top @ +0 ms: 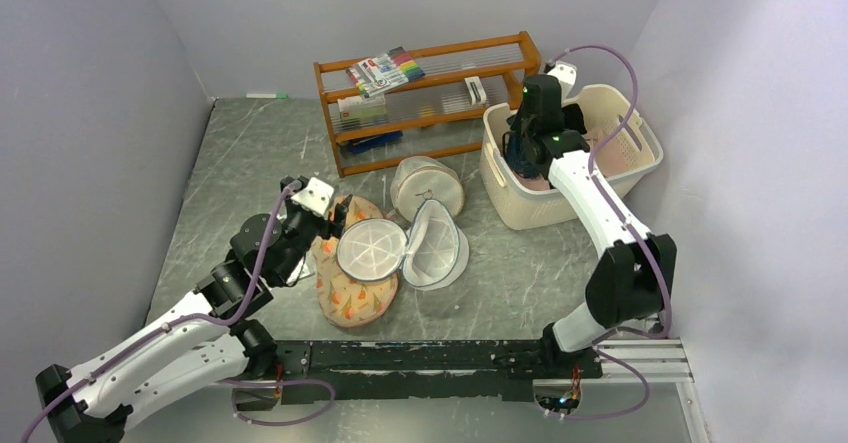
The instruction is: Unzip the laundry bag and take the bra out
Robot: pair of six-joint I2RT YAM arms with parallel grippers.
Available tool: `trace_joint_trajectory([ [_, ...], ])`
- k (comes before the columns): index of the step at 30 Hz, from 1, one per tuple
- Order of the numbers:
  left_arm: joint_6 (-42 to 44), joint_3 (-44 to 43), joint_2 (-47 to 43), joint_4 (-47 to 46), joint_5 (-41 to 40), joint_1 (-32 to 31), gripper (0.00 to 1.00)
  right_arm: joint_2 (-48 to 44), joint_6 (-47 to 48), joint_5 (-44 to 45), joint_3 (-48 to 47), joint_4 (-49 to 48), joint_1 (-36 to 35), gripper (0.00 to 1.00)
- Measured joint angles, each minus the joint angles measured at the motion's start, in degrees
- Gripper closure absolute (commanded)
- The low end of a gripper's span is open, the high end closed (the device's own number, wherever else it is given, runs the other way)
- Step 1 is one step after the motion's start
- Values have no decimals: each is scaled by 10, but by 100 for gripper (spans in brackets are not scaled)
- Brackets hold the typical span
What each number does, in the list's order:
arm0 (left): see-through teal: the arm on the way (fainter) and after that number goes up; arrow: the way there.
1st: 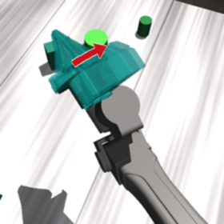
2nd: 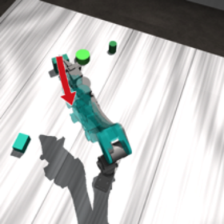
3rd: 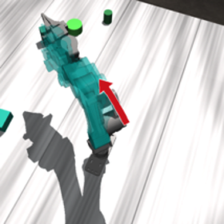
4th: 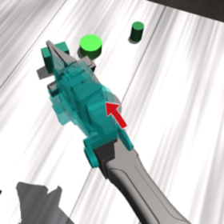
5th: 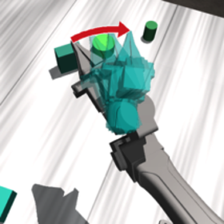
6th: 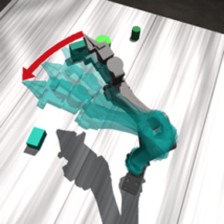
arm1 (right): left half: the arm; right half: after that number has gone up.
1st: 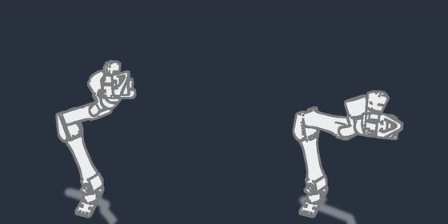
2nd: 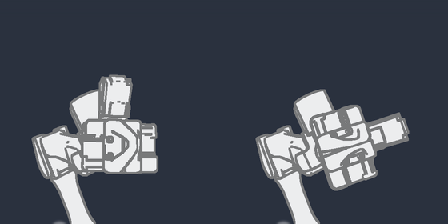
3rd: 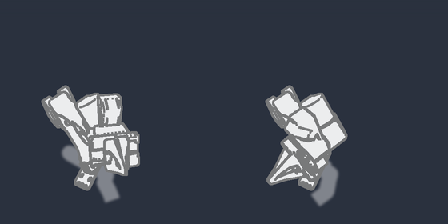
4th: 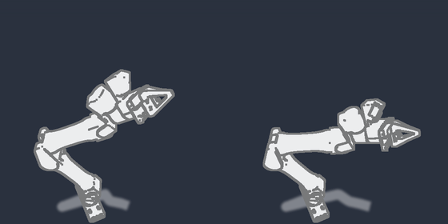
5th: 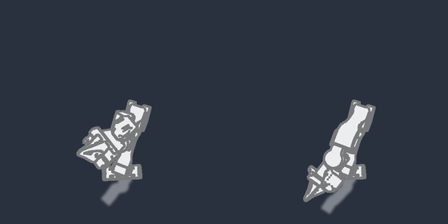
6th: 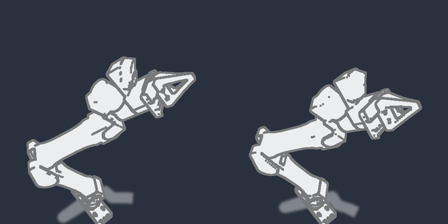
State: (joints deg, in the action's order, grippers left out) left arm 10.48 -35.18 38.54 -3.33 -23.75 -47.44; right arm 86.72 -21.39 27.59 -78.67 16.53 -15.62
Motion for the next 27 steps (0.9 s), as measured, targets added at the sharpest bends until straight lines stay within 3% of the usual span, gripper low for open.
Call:
trace_joint_trajectory([
  [11, -4, 0, -9, 0, 7, 0, 23, 130, -110, -210, 3, -11, 67, 100],
  [16, -4, 0, -8, 0, 7, 0, 24, 143, -150, -281, 32, -33, 87, 98],
  [18, -4, 0, -4, 0, 7, 0, 24, 144, -160, -301, 34, -35, 94, 89],
  [23, -4, 0, 12, 0, 6, 0, 24, 134, -154, -328, 34, -28, 106, 54],
  [27, -4, 1, 26, 0, 6, 0, 25, 83, -130, -326, 34, -4, 115, 31],
])
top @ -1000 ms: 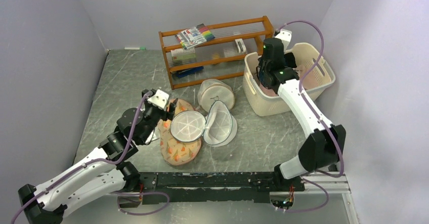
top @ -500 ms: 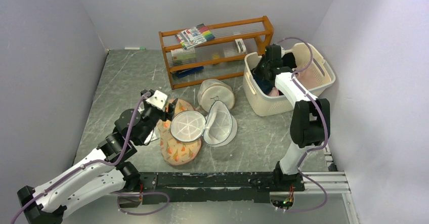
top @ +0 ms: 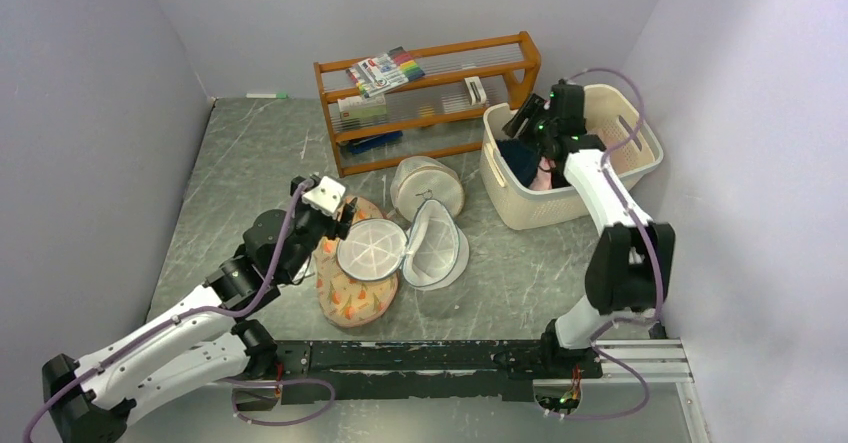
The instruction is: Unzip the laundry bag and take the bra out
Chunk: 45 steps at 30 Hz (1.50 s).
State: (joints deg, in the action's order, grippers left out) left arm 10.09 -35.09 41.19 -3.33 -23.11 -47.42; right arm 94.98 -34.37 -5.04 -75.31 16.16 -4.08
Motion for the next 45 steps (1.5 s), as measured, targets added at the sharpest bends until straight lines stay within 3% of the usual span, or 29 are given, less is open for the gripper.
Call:
trace_joint_trajectory([
  [5, 3, 1, 26, 0, 0, 0, 23, -133, 31, 10, 7, 11, 5, 16],
  [9, 5, 2, 47, 0, -2, 0, 19, -245, 41, -7, 61, -2, 6, 14],
  [16, -30, 2, 86, 2, -2, 0, 19, -353, 33, -136, 239, -39, -12, 11],
  [25, -206, 7, 125, 64, 15, 0, 16, -389, 61, -178, 294, -49, -167, 8],
  [29, -317, 33, 89, 118, 7, 0, 9, -374, 73, -174, 318, -60, -250, 8],
  [35, -450, 75, 12, 197, -19, 0, 10, -318, 98, -153, 318, -63, -331, 8],
  [39, -510, 93, 10, 217, -26, 0, 15, -291, 116, -141, 311, -54, -345, 8],
  [45, -561, 99, 55, 214, -40, 0, 38, -298, 139, -118, 306, -30, -346, 8],
])
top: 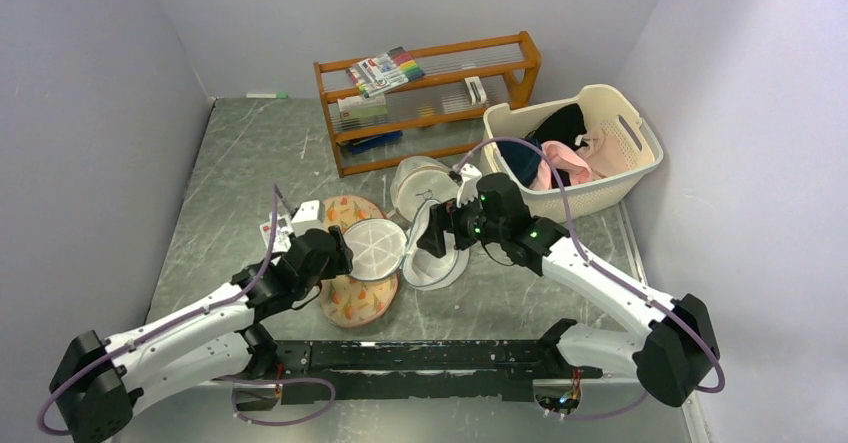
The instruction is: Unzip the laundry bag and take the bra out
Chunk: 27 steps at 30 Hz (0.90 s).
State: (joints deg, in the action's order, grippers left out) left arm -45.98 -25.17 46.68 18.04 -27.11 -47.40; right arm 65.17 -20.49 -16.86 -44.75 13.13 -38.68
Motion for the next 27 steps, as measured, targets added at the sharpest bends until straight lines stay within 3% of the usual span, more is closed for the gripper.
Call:
trace_joint_trajectory([
  [10, -25, -3, 103, -20, -30, 1, 48, -40, 27, 28, 3, 38, 0, 8],
  [20, -33, -4, 136, -52, -33, 1, 80, -40, 32, 28, 4, 44, 0, 9],
  [27, -31, -3, 97, -59, -30, 1, 89, -40, 30, 89, 4, 66, 0, 10],
])
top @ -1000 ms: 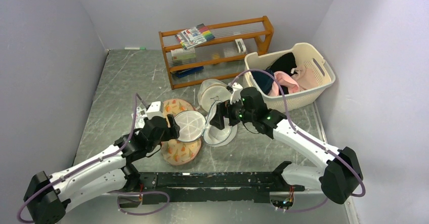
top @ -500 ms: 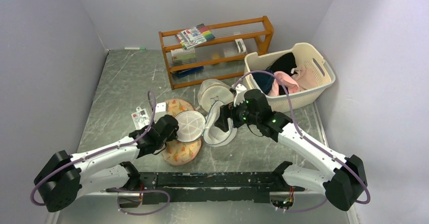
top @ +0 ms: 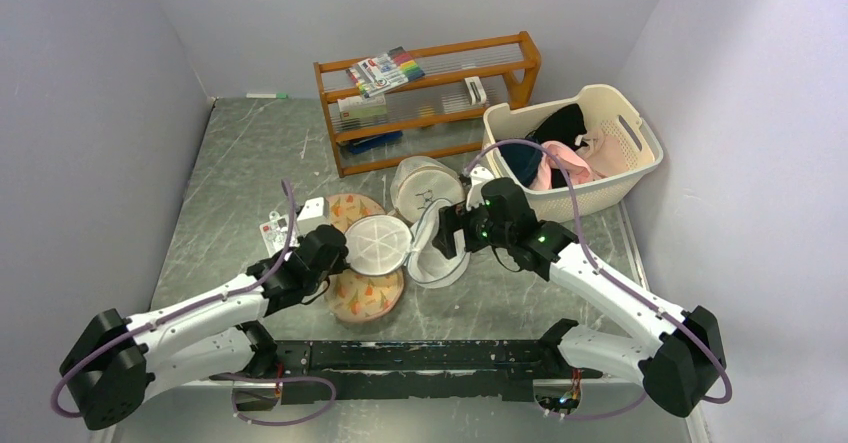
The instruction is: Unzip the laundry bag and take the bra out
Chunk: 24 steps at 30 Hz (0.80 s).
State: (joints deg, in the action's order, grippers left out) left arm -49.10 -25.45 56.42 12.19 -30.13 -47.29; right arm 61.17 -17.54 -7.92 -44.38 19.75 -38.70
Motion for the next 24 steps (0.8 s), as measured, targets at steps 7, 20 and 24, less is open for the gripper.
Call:
trace_joint_trajectory([
  [7, 9, 0, -47, 1, 16, 0, 90, 15, -12, 70, -19, 30, 0, 17],
  [20, 55, -19, -101, 32, 45, 0, 81, 52, -37, 111, -40, 42, 0, 19],
  [24, 73, -22, -101, 35, 51, 0, 82, 67, -49, 119, -40, 42, 0, 21],
])
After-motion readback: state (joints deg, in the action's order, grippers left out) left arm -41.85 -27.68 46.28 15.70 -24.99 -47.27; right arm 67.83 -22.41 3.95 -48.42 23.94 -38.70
